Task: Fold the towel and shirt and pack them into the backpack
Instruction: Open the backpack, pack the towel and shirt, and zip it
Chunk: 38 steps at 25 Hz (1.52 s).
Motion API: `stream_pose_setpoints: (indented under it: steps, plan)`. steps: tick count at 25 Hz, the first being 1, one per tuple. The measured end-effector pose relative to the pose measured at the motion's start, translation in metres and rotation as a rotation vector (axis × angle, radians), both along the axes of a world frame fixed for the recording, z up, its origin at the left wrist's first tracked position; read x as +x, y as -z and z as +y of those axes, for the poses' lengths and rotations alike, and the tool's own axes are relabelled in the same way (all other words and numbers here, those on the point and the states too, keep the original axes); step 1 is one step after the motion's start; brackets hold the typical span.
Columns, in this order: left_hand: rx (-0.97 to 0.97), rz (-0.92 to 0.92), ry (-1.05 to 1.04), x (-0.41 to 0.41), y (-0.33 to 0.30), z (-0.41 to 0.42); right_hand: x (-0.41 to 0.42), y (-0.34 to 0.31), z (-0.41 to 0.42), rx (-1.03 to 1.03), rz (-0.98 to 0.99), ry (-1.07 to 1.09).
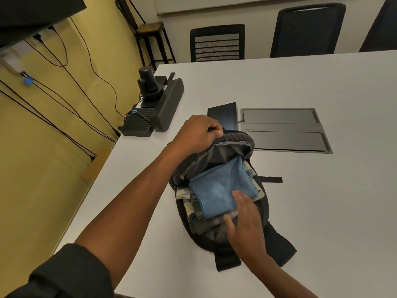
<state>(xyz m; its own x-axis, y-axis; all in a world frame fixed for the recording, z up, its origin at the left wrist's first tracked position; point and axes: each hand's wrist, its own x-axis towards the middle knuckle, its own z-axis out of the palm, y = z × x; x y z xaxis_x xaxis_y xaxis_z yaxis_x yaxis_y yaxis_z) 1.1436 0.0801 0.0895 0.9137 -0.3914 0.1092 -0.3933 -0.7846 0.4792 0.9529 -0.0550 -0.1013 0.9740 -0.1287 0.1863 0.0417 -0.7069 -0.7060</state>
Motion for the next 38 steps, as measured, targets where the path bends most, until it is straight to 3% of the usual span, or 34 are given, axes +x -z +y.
stream_pose_setpoints:
  steps: [3,7,11,15,18,38]
  plan:
    - [0.012,-0.007,0.007,-0.003,0.002,-0.002,0.061,0.004,-0.001,-0.462,-0.033,-0.307]
    - [0.001,0.001,-0.001,-0.004,0.003,0.002,0.115,0.024,-0.002,-0.659,0.262,-0.483]
    - [0.011,-0.027,0.026,-0.004,0.0,0.0,0.127,0.024,-0.004,-0.651,0.364,-0.521]
    - [-0.008,-0.03,0.027,-0.001,-0.002,0.007,0.088,0.026,-0.016,-0.673,0.136,-0.59]
    - [-0.02,-0.018,0.049,-0.004,0.0,0.007,0.069,0.049,-0.023,-0.778,0.11,-0.624]
    - [-0.029,-0.021,0.232,-0.054,-0.015,0.006,0.154,0.067,0.035,-0.831,0.098,-0.494]
